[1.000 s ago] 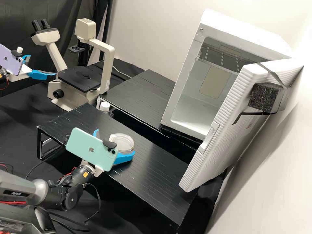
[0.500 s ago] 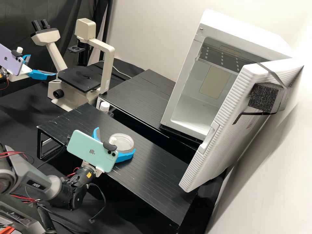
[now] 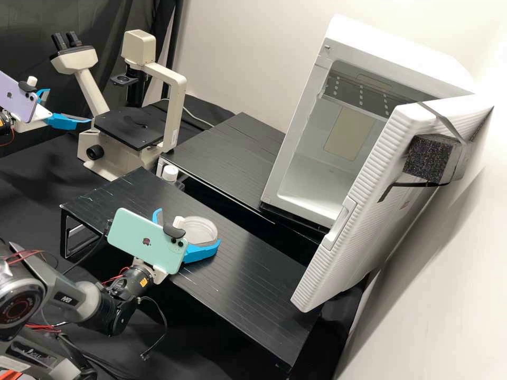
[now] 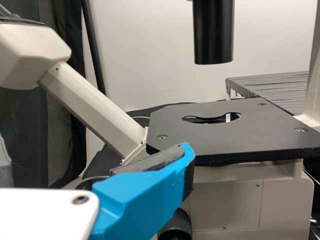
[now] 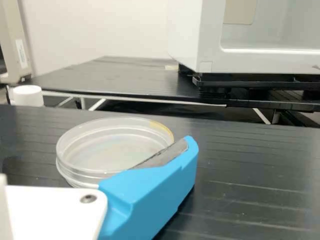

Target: Return the petri dish to the incubator.

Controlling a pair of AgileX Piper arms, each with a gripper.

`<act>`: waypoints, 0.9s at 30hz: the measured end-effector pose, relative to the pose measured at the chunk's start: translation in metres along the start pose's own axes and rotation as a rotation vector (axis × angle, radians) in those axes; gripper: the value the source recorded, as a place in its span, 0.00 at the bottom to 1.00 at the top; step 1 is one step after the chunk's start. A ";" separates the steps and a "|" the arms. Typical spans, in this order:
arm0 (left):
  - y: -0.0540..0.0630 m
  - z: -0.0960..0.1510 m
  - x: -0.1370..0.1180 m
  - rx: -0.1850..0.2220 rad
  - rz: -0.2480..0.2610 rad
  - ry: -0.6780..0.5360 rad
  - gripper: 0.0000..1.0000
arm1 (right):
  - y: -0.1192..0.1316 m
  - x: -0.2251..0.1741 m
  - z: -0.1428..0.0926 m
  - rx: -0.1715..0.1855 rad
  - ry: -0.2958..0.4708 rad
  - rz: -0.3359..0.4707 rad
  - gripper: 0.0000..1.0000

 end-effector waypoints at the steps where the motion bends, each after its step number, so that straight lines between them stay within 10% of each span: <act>1: 0.000 0.000 0.000 0.000 0.000 0.000 1.00 | 0.001 0.000 0.000 -0.003 -0.005 0.010 1.00; 8: 0.000 0.000 0.000 0.000 0.000 0.000 1.00 | 0.002 0.000 0.001 -0.025 -0.040 0.042 1.00; 9: 0.000 0.000 0.000 0.000 0.000 0.000 1.00 | 0.001 0.001 0.002 -0.022 -0.047 0.043 0.00; 27: 0.000 0.000 0.000 0.000 0.000 0.000 1.00 | 0.000 0.002 0.002 -0.018 -0.062 0.055 0.00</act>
